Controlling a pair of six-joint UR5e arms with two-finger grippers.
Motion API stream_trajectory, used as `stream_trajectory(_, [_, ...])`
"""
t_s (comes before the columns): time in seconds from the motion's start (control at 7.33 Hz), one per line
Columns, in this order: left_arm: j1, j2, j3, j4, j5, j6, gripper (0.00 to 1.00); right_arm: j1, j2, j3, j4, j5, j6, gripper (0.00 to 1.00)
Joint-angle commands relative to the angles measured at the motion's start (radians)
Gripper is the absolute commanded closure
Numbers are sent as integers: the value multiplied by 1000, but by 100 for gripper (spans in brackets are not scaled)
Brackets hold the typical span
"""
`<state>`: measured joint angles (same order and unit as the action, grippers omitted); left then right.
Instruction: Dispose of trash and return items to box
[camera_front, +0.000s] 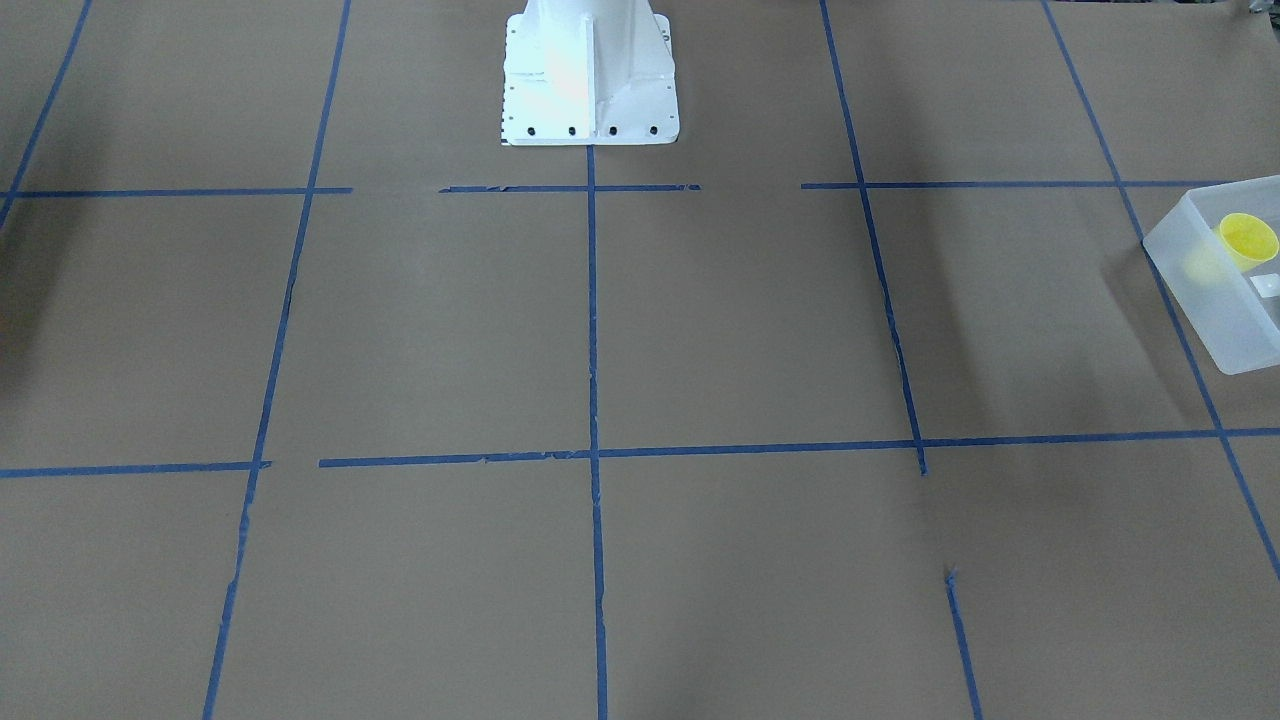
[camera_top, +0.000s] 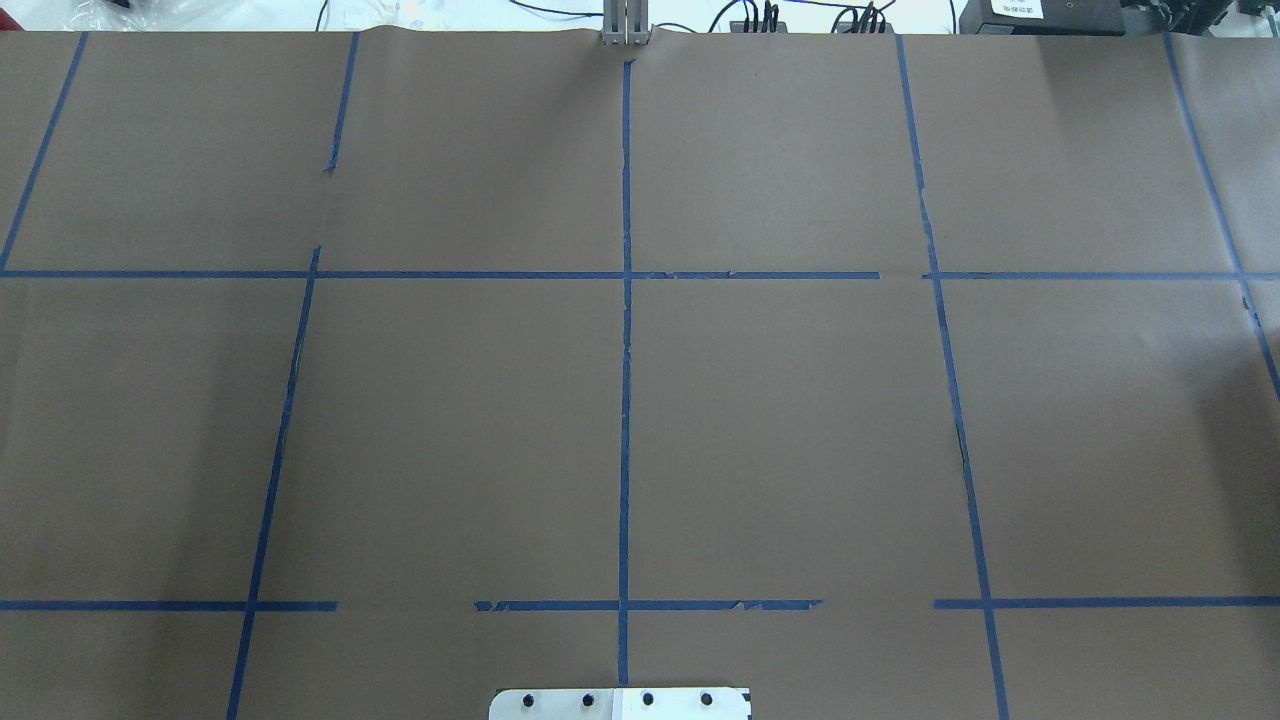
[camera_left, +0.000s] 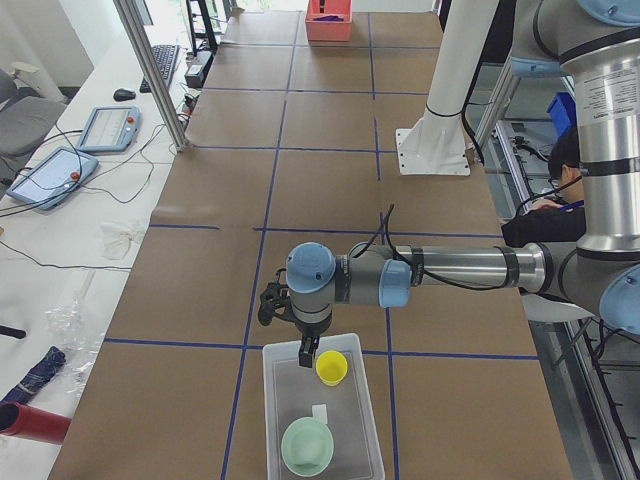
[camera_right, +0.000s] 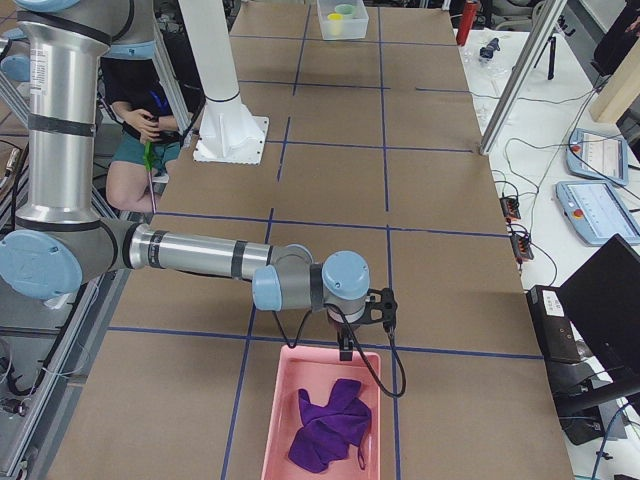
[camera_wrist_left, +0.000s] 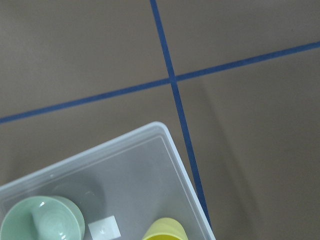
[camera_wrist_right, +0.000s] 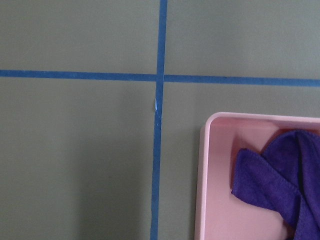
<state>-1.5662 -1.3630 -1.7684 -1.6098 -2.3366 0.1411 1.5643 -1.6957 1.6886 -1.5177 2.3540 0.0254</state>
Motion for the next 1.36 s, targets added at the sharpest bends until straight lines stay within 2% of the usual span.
stream_trajectory(0.0, [5,-25,-3,10,0,-1,0,33,-13,123,-187,-111,-213,0])
stream_trajectory(0.14, [5,-28,-9,10,0,-3,0,33,-27,118,-183,-114,-282,0])
stream_trajectory(1.23, [-3,-18,-17,21,0,8,0,31,-36,94,-183,-76,-272,0])
